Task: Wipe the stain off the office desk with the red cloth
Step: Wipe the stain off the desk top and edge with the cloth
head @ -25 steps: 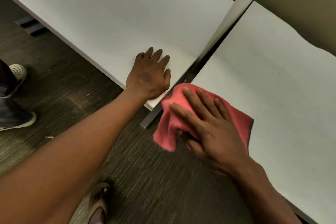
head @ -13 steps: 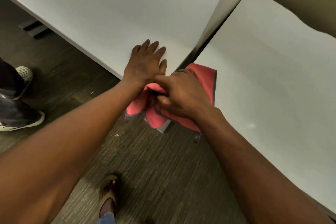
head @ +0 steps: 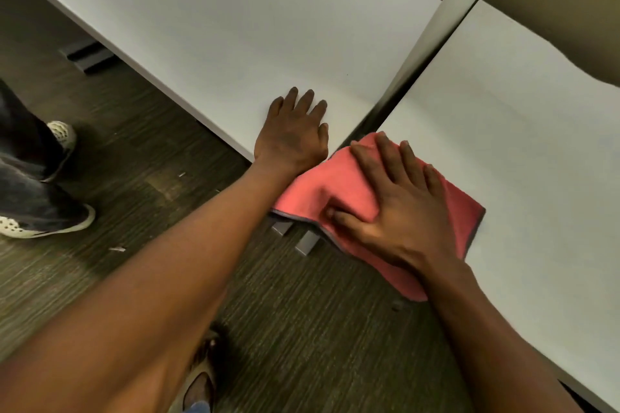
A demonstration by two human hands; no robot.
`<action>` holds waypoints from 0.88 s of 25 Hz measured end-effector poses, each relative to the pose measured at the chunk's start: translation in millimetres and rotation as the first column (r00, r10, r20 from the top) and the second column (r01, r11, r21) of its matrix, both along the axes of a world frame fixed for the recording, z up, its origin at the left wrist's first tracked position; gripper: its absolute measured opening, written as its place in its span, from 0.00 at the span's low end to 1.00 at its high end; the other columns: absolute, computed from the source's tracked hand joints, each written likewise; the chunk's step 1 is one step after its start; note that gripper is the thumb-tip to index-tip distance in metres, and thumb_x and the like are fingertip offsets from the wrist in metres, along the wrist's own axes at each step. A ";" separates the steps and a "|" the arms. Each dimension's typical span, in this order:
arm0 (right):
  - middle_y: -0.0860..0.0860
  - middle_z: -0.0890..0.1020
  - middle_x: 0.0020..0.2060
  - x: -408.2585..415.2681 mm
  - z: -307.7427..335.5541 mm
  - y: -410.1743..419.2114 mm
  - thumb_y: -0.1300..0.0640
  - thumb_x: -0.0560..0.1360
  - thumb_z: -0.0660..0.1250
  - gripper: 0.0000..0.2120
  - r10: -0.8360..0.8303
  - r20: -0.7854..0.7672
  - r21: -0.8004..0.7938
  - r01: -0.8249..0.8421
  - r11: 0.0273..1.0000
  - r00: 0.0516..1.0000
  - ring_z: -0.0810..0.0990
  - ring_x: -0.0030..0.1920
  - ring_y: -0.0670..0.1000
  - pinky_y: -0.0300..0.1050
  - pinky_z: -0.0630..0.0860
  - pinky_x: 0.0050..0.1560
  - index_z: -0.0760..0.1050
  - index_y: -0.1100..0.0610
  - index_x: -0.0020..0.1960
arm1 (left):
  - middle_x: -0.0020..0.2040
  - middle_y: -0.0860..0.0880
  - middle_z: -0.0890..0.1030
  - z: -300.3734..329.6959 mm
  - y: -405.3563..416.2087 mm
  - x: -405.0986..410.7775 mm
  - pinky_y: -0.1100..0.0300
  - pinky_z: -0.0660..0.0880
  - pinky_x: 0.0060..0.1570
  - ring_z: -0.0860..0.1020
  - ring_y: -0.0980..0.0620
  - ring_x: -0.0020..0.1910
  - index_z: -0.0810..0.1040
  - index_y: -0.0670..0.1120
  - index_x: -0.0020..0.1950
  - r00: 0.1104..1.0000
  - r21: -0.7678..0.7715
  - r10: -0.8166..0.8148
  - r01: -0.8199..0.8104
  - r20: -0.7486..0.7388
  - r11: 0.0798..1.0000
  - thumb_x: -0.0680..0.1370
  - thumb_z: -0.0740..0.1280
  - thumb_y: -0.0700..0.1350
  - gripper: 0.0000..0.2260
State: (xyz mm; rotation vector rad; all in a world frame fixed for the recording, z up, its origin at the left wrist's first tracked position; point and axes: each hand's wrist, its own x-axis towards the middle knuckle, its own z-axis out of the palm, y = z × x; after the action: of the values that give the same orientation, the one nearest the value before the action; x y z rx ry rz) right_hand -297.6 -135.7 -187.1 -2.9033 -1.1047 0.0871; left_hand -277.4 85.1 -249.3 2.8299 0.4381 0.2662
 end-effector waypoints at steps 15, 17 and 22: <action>0.45 0.42 0.85 -14.4 -7.3 -5.9 0.22 0.71 0.54 0.46 -0.075 -0.028 0.050 0.076 0.996 0.997 0.41 0.85 0.54 0.64 0.46 0.82 0.38 0.33 0.82 | 0.80 0.45 0.63 -1.0 5.7 -2.5 0.45 0.55 0.77 0.57 0.41 0.80 0.64 0.48 0.78 1.000 -0.010 -0.027 0.027 -0.006 1.000 0.82 0.53 0.54 0.25; 0.46 0.42 0.85 -9.5 -5.7 10.8 0.19 0.69 0.53 0.48 -0.089 -0.034 0.053 0.091 0.994 0.995 0.40 0.85 0.54 0.64 0.44 0.82 0.41 0.34 0.83 | 0.80 0.45 0.64 0.9 3.8 -2.0 0.45 0.56 0.76 0.58 0.41 0.80 0.65 0.48 0.78 1.000 -0.007 -0.017 0.017 0.000 1.000 0.81 0.54 0.54 0.25; 0.50 0.62 0.82 -17.2 -2.0 28.3 0.40 0.74 0.67 0.27 0.135 -0.012 0.108 -0.133 0.985 0.991 0.49 0.84 0.56 0.61 0.49 0.83 0.70 0.43 0.71 | 0.80 0.44 0.64 0.3 2.3 -0.5 0.44 0.57 0.76 0.58 0.41 0.80 0.65 0.48 0.78 0.999 0.006 -0.031 0.031 -0.012 1.000 0.82 0.54 0.54 0.25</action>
State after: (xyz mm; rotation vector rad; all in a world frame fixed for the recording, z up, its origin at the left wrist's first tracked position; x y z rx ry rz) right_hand -314.8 -107.4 -189.1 -2.7277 -1.2597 0.0572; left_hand -277.9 87.4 -249.0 2.8430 0.3964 0.2451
